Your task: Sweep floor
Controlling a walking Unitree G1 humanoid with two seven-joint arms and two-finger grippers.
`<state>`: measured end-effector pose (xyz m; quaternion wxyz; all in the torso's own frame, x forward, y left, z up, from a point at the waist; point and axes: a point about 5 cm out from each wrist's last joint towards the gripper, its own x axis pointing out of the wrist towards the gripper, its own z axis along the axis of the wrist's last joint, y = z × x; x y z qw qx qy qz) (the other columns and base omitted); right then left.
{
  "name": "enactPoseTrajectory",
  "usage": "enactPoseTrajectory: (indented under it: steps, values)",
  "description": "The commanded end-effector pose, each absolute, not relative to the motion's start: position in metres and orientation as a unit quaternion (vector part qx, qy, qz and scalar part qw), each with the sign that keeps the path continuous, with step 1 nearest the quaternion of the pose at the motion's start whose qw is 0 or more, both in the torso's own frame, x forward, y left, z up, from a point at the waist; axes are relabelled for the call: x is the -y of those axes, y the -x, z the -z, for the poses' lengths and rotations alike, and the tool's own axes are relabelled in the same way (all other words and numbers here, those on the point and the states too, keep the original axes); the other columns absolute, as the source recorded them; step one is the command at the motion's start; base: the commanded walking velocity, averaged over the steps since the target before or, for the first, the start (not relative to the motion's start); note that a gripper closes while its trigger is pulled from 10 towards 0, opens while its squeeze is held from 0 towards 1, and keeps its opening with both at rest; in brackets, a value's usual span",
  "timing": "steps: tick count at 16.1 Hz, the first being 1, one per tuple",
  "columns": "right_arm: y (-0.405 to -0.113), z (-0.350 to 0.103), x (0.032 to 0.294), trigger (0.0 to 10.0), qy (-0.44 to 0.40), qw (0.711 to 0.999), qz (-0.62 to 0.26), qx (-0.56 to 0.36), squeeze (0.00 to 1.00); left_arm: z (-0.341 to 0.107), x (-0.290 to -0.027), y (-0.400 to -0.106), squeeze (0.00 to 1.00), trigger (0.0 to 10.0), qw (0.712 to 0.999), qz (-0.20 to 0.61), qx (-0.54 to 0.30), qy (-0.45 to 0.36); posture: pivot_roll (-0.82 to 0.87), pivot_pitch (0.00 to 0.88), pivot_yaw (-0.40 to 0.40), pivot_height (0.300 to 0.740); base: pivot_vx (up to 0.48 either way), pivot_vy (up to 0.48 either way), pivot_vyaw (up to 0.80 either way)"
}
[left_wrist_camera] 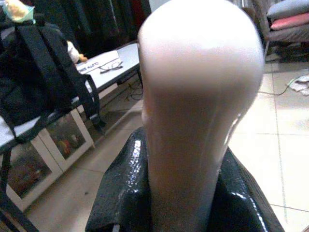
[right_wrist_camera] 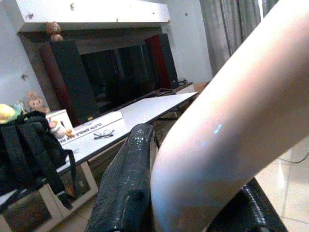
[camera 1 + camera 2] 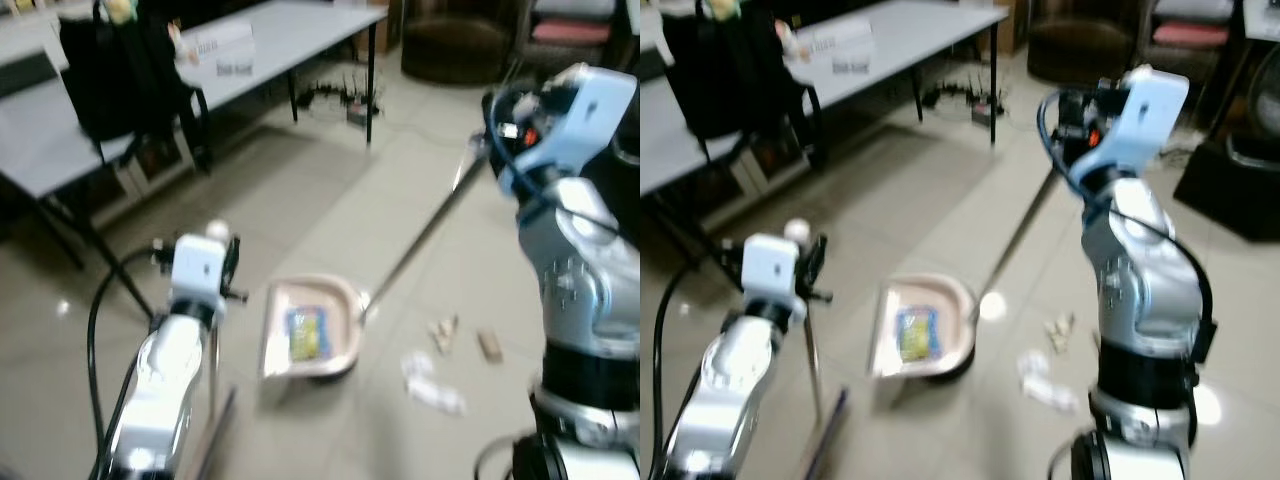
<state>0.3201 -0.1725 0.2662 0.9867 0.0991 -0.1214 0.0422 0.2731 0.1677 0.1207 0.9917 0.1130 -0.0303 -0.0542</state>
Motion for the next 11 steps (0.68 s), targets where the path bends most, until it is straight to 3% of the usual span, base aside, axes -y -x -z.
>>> enactPoseTrajectory:
  steps: [1, 9, 11]
  values:
    - [-0.3171, -0.2789, 0.1782, 10.0, -0.098, 0.983, -0.032, 0.153, 0.0, -0.1296, -0.1634, -0.2748, 0.0, 10.0, 0.99, 0.062, 0.05, -0.118, -0.08, 0.0, 0.087, 0.74, 0.465, 0.0, 0.0]
    - [-0.3179, -0.2766, 0.1767, 10.0, -0.099, 0.983, -0.033, 0.152, 0.0, -0.1292, -0.1622, -0.2752, 0.0, 10.0, 0.989, 0.07, 0.052, -0.12, -0.08, 0.0, 0.087, 0.74, 0.465, 0.0, 0.0]
    - [-0.3182, -0.2763, 0.1766, 10.0, -0.099, 0.983, -0.033, 0.153, 0.0, -0.1287, -0.1601, -0.2755, 0.0, 10.0, 0.989, 0.075, 0.052, -0.115, -0.08, 0.0, 0.088, 0.74, 0.0, 0.0, 0.0]
